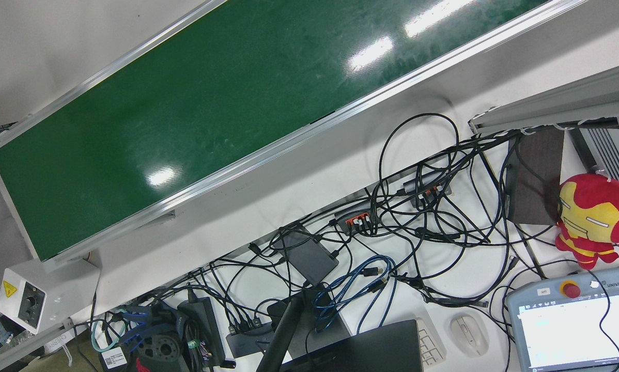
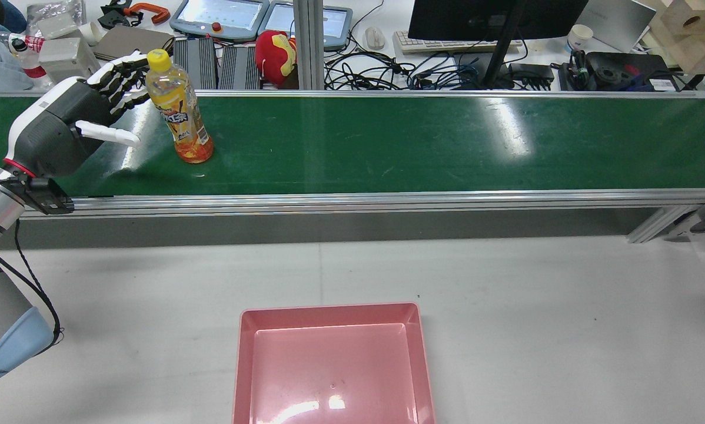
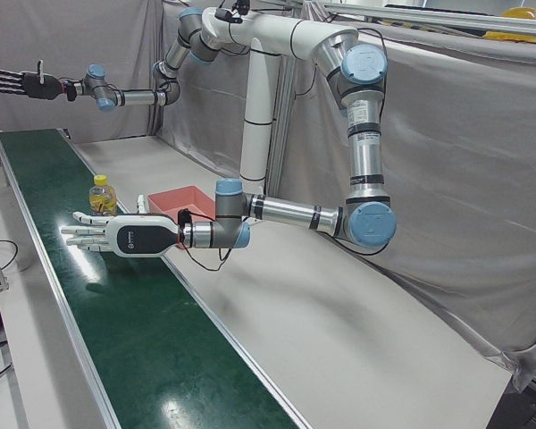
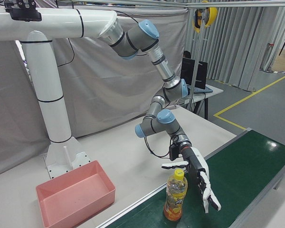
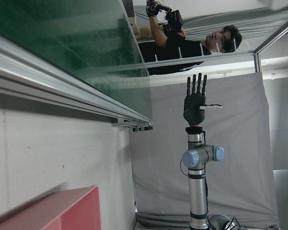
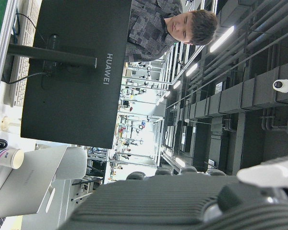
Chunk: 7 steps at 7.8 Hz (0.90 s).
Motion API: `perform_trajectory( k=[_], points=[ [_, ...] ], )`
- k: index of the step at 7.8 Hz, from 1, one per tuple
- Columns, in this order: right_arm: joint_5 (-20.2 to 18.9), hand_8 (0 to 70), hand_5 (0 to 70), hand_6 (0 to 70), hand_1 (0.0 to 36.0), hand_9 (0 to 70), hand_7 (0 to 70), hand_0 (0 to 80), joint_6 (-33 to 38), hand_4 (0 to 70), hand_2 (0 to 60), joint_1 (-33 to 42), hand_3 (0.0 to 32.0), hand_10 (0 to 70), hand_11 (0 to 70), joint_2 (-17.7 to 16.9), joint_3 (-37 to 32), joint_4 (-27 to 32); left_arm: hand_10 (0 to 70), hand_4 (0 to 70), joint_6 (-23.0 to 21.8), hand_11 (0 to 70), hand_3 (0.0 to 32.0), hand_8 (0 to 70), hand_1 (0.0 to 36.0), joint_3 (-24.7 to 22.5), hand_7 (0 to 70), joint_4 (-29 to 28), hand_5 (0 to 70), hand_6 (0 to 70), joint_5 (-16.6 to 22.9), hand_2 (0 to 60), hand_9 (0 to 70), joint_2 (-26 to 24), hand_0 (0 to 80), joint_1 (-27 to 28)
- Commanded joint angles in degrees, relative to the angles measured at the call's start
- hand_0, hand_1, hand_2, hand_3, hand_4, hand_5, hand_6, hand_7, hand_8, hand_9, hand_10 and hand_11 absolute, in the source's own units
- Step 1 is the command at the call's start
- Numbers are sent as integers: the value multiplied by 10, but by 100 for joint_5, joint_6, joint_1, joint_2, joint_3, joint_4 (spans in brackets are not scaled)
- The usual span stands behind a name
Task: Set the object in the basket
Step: 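Bring the open left hand around the side of the juice bottle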
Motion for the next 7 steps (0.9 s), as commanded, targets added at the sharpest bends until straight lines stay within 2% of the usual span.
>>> perform_trajectory(
  k=[1,3,4,7],
  points=[
    [0,0,0,0,0,0,0,0,0,0,0,5,0,0,0,0,0,0,68,45,8,123,6,0,155,349,36,92,262,0,3,0,0,-507,554,36],
    [0,0,0,0,0,0,0,0,0,0,0,5,0,0,0,0,0,0,66,53,16,119,0,0,155,402,38,215,275,0,3,0,0,-753,560,45],
    [0,0,0,0,0,0,0,0,0,0,0,5,0,0,0,0,0,0,71,59,69,127,0,0,155,428,41,241,285,0,-5,0,0,-824,562,237],
    [0,0,0,0,0,0,0,0,0,0,0,5,0,0,0,0,9,0,73,55,78,129,0,0,157,481,43,250,301,0,-14,0,0,-843,553,388]
  ],
)
